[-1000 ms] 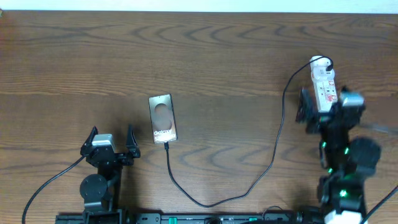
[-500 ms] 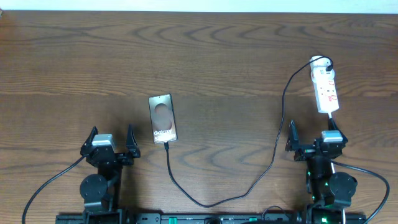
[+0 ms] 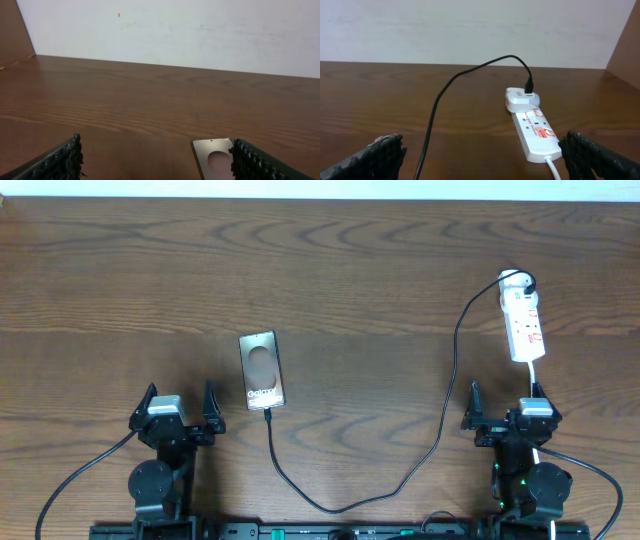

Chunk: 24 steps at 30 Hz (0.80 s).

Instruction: Plug charger to phone and switch on socket

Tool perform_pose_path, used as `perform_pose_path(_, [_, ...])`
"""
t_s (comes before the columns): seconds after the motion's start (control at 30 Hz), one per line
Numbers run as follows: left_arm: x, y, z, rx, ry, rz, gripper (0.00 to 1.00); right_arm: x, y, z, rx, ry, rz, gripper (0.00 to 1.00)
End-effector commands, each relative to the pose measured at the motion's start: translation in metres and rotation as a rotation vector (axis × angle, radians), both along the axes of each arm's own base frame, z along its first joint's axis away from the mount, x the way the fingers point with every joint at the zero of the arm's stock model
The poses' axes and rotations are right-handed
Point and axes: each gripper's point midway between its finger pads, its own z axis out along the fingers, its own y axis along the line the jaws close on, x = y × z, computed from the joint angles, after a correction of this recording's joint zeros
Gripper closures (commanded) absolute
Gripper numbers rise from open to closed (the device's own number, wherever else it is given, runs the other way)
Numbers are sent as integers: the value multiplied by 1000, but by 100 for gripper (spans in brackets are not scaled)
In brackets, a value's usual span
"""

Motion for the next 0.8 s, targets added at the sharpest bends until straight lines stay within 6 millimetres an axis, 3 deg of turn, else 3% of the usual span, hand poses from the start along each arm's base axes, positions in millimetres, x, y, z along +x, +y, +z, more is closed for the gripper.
perform_pose_path(0.0, [-1, -4, -14, 12, 47, -25, 9, -1, -2, 0, -10, -1, -15, 1])
perform_pose_path(0.77, [-1, -4, -14, 12, 47, -25, 9, 0, 0, 0, -9, -2, -5, 1])
